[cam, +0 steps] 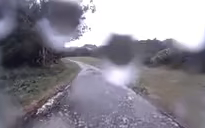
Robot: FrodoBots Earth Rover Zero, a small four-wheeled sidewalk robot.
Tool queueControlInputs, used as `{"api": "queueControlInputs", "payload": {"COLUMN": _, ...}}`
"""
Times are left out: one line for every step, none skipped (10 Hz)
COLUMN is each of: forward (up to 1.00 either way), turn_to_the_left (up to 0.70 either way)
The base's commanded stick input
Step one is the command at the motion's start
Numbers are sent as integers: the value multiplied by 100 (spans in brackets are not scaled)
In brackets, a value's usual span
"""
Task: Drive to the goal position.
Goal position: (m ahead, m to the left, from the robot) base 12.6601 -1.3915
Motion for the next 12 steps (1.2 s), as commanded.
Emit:
{"api": "queueControlInputs", "payload": {"forward": 70, "turn_to_the_left": 4}}
{"api": "queueControlInputs", "payload": {"forward": 70, "turn_to_the_left": 0}}
{"api": "queueControlInputs", "payload": {"forward": 70, "turn_to_the_left": 0}}
{"api": "queueControlInputs", "payload": {"forward": 70, "turn_to_the_left": 0}}
{"api": "queueControlInputs", "payload": {"forward": 70, "turn_to_the_left": 0}}
{"api": "queueControlInputs", "payload": {"forward": 70, "turn_to_the_left": 0}}
{"api": "queueControlInputs", "payload": {"forward": 70, "turn_to_the_left": 0}}
{"api": "queueControlInputs", "payload": {"forward": 70, "turn_to_the_left": 0}}
{"api": "queueControlInputs", "payload": {"forward": 70, "turn_to_the_left": 0}}
{"api": "queueControlInputs", "payload": {"forward": 70, "turn_to_the_left": 0}}
{"api": "queueControlInputs", "payload": {"forward": 70, "turn_to_the_left": 0}}
{"api": "queueControlInputs", "payload": {"forward": 70, "turn_to_the_left": 0}}
